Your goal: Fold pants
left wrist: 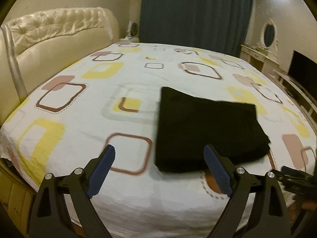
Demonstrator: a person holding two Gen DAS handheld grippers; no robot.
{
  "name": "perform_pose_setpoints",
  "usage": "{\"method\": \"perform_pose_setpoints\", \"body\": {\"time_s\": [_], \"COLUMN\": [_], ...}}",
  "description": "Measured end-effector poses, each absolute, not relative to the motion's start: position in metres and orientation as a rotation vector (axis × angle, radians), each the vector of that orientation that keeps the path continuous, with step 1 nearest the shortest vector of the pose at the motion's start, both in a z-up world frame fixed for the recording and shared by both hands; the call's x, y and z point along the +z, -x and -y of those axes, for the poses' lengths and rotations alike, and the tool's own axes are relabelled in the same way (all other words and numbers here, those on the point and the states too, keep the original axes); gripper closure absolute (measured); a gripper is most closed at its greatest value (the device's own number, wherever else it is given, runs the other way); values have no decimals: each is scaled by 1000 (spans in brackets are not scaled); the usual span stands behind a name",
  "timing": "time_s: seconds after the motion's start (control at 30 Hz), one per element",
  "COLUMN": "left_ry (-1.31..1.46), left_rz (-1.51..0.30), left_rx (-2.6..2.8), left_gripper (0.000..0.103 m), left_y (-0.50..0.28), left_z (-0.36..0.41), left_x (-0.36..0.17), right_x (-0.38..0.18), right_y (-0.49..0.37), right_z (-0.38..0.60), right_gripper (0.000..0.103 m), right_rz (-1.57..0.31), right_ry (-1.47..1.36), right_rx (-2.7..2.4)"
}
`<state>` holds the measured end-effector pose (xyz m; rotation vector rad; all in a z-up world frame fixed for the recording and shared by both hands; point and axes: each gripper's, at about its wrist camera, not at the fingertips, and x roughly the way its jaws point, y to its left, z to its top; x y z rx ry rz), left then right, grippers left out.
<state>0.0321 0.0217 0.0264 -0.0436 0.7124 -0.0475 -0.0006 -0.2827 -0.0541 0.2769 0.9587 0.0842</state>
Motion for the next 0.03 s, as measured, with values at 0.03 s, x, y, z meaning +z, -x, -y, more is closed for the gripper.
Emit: {"method": "perform_pose_setpoints", "body": {"time_s": [0.03], "left_ry": [38], "left_rz": [-713], "left_rx": [-25], "left_gripper": [13], "left_y": [-39], "left_z": [-27], "left_x": [26], "right_x": [-50], "right_y": [-4], "right_z": [287], "right_gripper": [13], "right_rz": [-946], "right_ry": [-289], "right_rx": [85]}}
